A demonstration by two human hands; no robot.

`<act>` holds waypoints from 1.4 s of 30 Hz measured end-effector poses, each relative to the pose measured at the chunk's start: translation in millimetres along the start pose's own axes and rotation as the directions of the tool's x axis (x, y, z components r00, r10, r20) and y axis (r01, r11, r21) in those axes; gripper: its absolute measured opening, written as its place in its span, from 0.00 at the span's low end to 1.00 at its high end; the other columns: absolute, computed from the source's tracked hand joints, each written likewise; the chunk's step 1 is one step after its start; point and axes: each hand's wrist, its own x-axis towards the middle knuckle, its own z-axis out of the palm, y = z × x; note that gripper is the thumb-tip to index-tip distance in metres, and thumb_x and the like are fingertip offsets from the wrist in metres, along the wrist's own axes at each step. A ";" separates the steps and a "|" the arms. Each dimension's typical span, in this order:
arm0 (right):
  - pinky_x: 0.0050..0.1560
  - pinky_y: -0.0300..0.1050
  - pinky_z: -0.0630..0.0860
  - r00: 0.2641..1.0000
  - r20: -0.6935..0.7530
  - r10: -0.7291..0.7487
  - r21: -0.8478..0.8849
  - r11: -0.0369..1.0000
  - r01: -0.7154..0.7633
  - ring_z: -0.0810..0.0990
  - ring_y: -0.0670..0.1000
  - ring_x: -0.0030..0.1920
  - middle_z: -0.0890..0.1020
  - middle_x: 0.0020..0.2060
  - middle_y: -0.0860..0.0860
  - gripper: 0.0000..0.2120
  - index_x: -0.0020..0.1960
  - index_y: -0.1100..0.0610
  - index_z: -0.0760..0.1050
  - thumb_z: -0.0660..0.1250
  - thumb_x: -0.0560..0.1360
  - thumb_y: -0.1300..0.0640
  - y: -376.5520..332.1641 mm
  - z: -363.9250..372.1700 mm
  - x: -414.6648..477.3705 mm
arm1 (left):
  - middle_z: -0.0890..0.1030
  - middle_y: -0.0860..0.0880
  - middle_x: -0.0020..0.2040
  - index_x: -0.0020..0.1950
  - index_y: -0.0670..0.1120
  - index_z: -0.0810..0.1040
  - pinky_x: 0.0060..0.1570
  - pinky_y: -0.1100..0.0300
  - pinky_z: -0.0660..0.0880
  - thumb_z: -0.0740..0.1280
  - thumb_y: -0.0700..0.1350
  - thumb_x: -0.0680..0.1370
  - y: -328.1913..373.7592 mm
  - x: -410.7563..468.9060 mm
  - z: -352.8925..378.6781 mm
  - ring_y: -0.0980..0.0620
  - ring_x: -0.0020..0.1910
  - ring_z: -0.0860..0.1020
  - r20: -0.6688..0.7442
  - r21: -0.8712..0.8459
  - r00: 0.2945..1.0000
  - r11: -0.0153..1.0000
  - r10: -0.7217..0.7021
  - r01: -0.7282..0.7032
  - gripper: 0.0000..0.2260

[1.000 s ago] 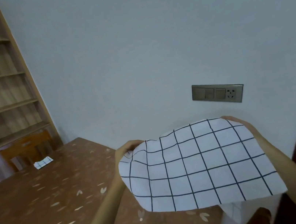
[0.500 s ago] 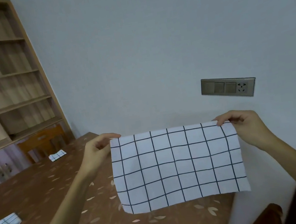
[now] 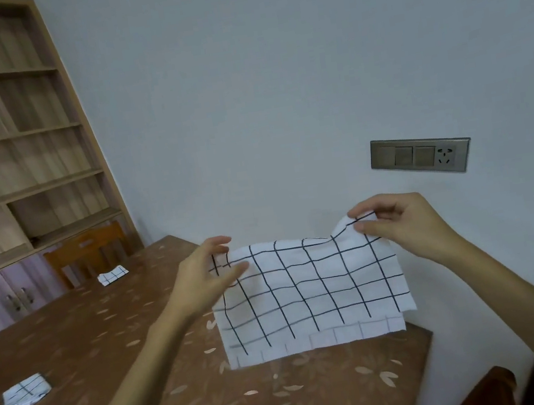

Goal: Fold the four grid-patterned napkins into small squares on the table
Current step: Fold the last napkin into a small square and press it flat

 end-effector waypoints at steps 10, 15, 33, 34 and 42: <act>0.59 0.38 0.78 0.967 0.222 -0.121 -0.003 0.992 0.125 0.85 0.48 0.51 0.87 0.45 0.49 0.20 0.59 0.50 0.81 0.75 0.71 0.66 -43.7 45.0 3.1 | 0.84 0.54 0.59 0.64 0.52 0.80 0.60 0.55 0.76 0.77 0.54 0.73 83.0 -0.3 54.3 0.57 0.60 0.81 0.146 -0.380 0.967 0.915 0.207 -0.139 0.21; 0.54 0.33 0.74 0.983 0.163 -0.087 -0.265 0.956 0.129 0.81 0.39 0.53 0.85 0.48 0.43 0.22 0.63 0.40 0.76 0.76 0.72 0.56 -36.5 34.6 -0.4 | 0.87 0.42 0.42 0.48 0.41 0.85 0.44 0.57 0.79 0.76 0.39 0.75 94.6 -1.1 65.2 0.49 0.42 0.84 0.080 -0.640 0.985 0.766 0.151 -0.065 0.03; 0.62 0.55 0.78 0.942 -0.068 0.329 0.114 0.940 -0.320 0.86 0.55 0.51 0.88 0.47 0.53 0.15 0.50 0.58 0.85 0.71 0.75 0.46 20.7 0.1 -16.5 | 0.88 0.50 0.50 0.55 0.44 0.85 0.47 0.54 0.83 0.80 0.41 0.70 71.6 -3.3 46.4 0.49 0.49 0.87 0.070 -0.770 0.981 0.616 -0.178 0.167 0.14; 0.64 0.57 0.77 0.941 -0.071 0.331 0.117 0.940 -0.321 0.85 0.57 0.53 0.88 0.48 0.55 0.18 0.50 0.60 0.85 0.70 0.76 0.45 19.0 1.7 -16.3 | 0.88 0.50 0.50 0.56 0.45 0.84 0.49 0.53 0.83 0.79 0.41 0.71 71.2 -3.7 45.9 0.49 0.50 0.87 0.081 -0.770 0.981 0.615 -0.175 0.174 0.15; 0.62 0.52 0.78 0.946 0.000 0.325 0.180 0.930 -0.320 0.85 0.53 0.55 0.87 0.51 0.52 0.10 0.54 0.55 0.85 0.68 0.79 0.52 17.2 2.5 -10.8 | 0.88 0.45 0.51 0.53 0.41 0.86 0.55 0.48 0.81 0.72 0.47 0.78 65.6 -4.0 35.4 0.44 0.53 0.86 0.088 -0.759 0.978 0.622 -0.192 0.190 0.11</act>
